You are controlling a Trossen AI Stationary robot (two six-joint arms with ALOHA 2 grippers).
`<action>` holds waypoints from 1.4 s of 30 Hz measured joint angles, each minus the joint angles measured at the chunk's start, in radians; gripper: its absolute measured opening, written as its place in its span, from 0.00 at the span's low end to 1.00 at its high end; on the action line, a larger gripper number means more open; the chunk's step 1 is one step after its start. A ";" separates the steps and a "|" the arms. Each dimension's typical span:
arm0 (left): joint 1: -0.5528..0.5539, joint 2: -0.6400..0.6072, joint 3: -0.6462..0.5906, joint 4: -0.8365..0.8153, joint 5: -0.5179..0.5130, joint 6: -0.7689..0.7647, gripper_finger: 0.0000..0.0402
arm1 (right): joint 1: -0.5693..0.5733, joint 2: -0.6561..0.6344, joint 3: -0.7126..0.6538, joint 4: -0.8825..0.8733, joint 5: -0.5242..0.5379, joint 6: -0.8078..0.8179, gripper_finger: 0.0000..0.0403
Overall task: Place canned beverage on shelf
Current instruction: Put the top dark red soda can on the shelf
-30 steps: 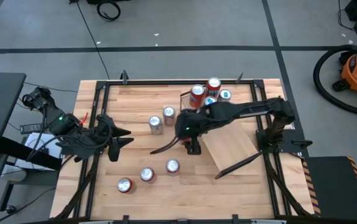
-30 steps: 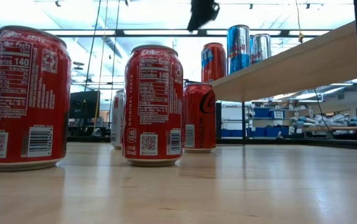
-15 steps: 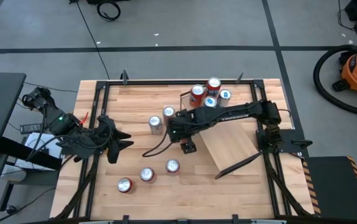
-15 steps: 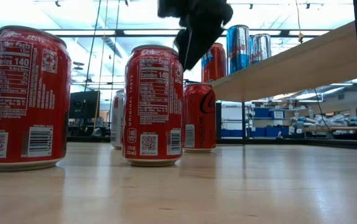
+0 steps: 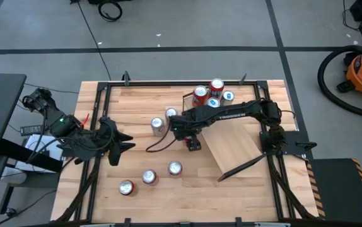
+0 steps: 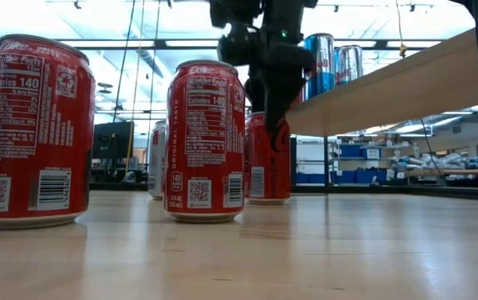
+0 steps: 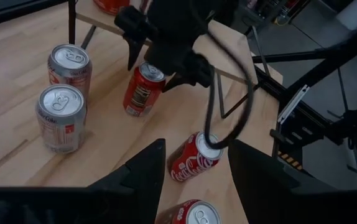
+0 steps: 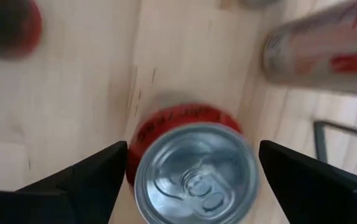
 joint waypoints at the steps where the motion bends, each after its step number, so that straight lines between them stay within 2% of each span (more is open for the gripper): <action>1: 0.000 0.000 0.000 -0.001 0.000 0.000 0.46 | 0.000 0.000 -0.008 0.005 -0.008 0.000 0.93; 8: 0.000 0.000 0.000 -0.001 0.000 0.001 0.46 | 0.008 0.000 -0.045 0.020 -0.036 0.005 0.85; 13: 0.000 0.000 0.000 -0.001 0.000 0.001 0.46 | 0.008 -0.002 -0.047 0.023 -0.041 0.099 0.78; 16: 0.000 0.000 0.000 -0.002 0.000 0.001 0.46 | 0.009 -0.002 -0.047 0.030 -0.041 0.211 0.79; 23: 0.000 0.000 0.000 -0.002 -0.001 0.002 0.46 | 0.008 -0.004 -0.046 0.032 -0.043 0.569 0.89; 31: 0.000 0.000 0.000 -0.002 -0.001 0.005 0.46 | 0.008 -0.001 -0.050 0.061 -0.090 0.539 0.87; 42: 0.000 0.000 0.000 -0.003 -0.002 0.016 0.46 | 0.008 -0.001 -0.050 0.080 -0.100 0.532 0.87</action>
